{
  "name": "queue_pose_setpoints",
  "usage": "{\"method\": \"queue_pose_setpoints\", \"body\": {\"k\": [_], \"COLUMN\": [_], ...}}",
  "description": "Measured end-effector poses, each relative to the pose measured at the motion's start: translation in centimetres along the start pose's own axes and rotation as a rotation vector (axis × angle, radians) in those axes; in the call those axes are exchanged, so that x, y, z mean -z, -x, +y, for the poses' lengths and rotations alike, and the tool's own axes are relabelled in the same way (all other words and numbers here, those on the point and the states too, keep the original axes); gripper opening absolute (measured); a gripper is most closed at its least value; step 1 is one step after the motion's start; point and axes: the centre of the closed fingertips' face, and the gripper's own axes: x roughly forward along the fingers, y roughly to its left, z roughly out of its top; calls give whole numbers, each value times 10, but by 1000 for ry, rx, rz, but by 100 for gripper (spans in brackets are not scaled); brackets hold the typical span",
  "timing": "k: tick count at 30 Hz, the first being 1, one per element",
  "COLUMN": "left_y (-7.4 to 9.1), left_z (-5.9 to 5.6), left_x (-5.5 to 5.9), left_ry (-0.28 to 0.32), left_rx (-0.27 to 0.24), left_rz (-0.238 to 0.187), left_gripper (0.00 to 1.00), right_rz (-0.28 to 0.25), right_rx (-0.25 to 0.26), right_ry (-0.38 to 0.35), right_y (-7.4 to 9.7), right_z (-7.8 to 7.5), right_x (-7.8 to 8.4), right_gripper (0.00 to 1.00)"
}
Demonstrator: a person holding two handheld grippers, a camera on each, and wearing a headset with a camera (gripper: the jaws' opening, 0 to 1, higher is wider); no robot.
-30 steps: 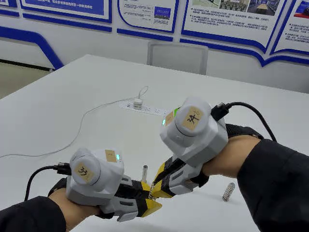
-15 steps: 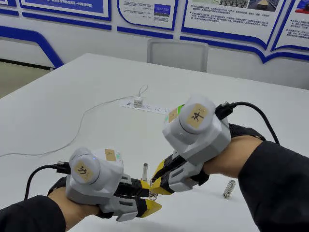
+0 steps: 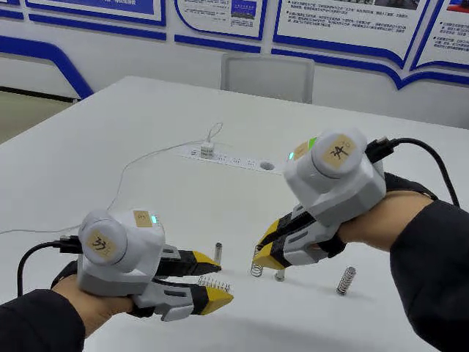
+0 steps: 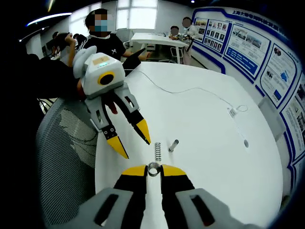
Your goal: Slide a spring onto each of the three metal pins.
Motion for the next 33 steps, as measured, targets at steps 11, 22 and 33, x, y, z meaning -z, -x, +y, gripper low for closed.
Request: {"method": "queue_pose_setpoints", "body": {"k": [11, 22, 33], "left_y": [22, 31, 25], "left_z": [13, 21, 17], "left_x": [8, 9, 17], "left_ry": [24, 63, 64], "left_rx": [-54, -100, -98], "left_rz": [1, -22, 10], "left_gripper": [38, 42, 46], "right_rz": [-4, 20, 43], "right_rx": [96, 152, 138], "right_ry": [-60, -112, -174], "right_y": [16, 9, -15], "right_z": [-38, -70, -79], "right_x": [15, 32, 52], "right_gripper": [12, 12, 12]}}
